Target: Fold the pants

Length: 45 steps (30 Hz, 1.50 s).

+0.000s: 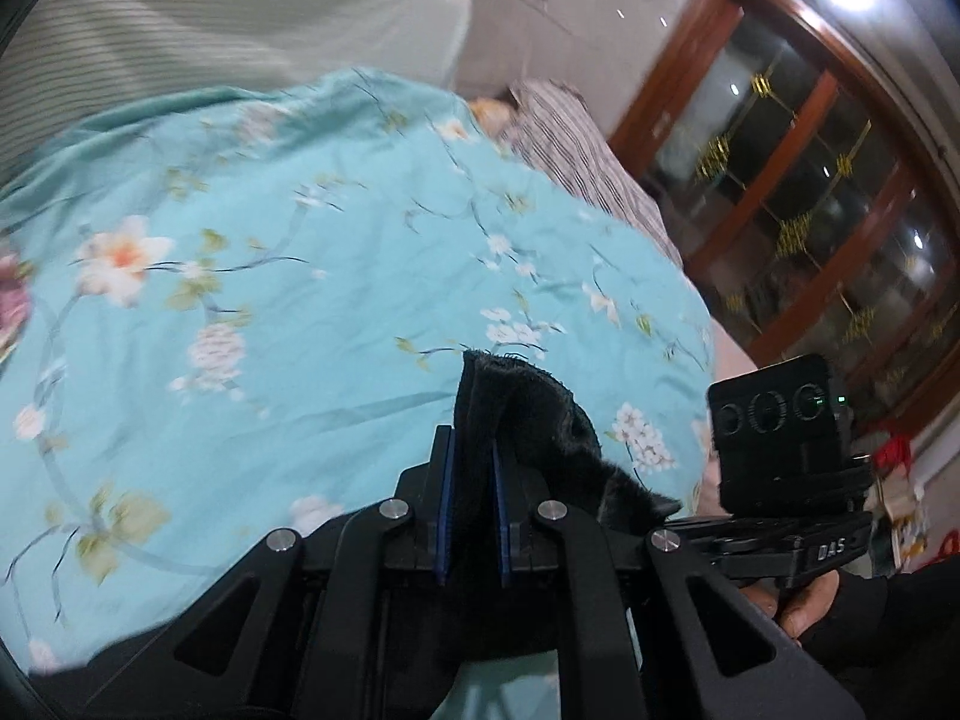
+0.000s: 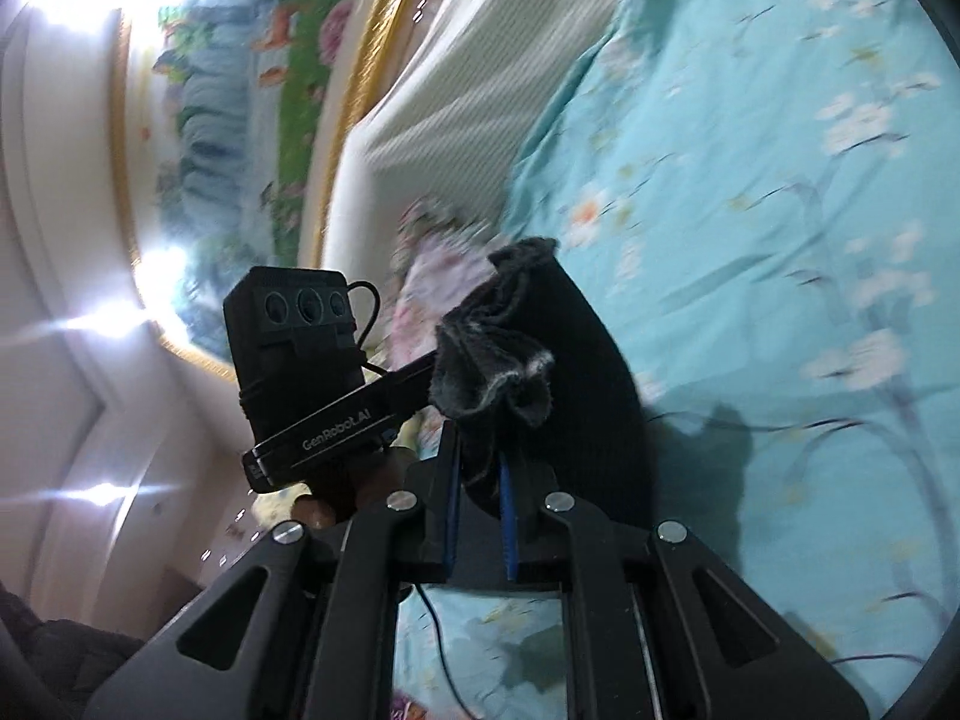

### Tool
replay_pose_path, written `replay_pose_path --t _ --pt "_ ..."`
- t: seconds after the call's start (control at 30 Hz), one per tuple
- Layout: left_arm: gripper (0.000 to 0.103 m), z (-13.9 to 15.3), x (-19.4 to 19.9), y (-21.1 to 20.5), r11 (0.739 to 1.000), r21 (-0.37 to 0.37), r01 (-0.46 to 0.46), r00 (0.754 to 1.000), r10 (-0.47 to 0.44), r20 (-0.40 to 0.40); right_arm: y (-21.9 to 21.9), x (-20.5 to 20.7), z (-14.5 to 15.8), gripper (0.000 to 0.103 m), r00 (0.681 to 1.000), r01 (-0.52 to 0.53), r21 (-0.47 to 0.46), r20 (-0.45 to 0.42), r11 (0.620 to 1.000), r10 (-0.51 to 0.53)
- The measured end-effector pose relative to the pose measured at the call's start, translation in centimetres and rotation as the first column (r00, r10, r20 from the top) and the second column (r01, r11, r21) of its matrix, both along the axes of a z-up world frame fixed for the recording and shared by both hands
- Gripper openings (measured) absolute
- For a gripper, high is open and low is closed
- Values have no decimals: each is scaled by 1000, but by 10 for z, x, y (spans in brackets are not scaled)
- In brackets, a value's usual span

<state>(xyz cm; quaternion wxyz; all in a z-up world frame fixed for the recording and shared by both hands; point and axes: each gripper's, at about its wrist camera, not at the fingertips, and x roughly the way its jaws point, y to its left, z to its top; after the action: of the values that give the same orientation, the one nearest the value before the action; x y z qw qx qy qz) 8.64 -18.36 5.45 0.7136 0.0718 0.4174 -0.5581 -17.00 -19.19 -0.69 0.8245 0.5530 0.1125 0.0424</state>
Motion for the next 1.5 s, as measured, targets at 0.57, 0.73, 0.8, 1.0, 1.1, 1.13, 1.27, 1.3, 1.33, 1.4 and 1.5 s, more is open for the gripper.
replay_pose_path --t 0.57,0.73,0.8,1.0,1.1,1.13,1.27,1.3,1.33,1.4,1.5 --pt "6 -85 29 145 950 9 -311 931 307 -198 51 106 -48 13 942 -282 17 -188 959 280" --pt "7 -109 31 166 924 37 -380 894 377 -244 57 120 -60 13 912 -324 -3 -266 946 312" --pt "7 -115 29 173 915 45 -400 882 398 -253 61 124 -61 16 902 -338 -15 -292 941 319" --pt "14 -122 24 194 877 51 -478 837 473 -277 63 127 -61 27 887 -354 -7 -318 935 334" --pt "18 -119 16 205 856 63 -514 823 512 -245 65 128 -55 41 886 -362 -5 -311 932 343" --pt "21 -117 13 209 849 66 -525 817 524 -238 67 129 -51 44 884 -369 -12 -312 929 347" --pt "38 -112 3 230 811 62 -582 782 579 -230 75 135 -41 49 875 -397 -42 -317 917 365" --pt "44 -111 1 235 802 60 -594 774 590 -228 76 136 -39 49 875 -401 -49 -317 915 367" --pt "47 -109 -2 241 790 58 -610 763 606 -226 77 137 -38 49 875 -403 -51 -315 914 368" --pt "48 -107 -6 253 771 54 -635 744 628 -229 79 140 -36 49 873 -408 -49 -313 911 374" --pt "48 -107 -13 270 744 53 -666 714 657 -242 83 141 -32 50 871 -418 -68 -314 906 379"
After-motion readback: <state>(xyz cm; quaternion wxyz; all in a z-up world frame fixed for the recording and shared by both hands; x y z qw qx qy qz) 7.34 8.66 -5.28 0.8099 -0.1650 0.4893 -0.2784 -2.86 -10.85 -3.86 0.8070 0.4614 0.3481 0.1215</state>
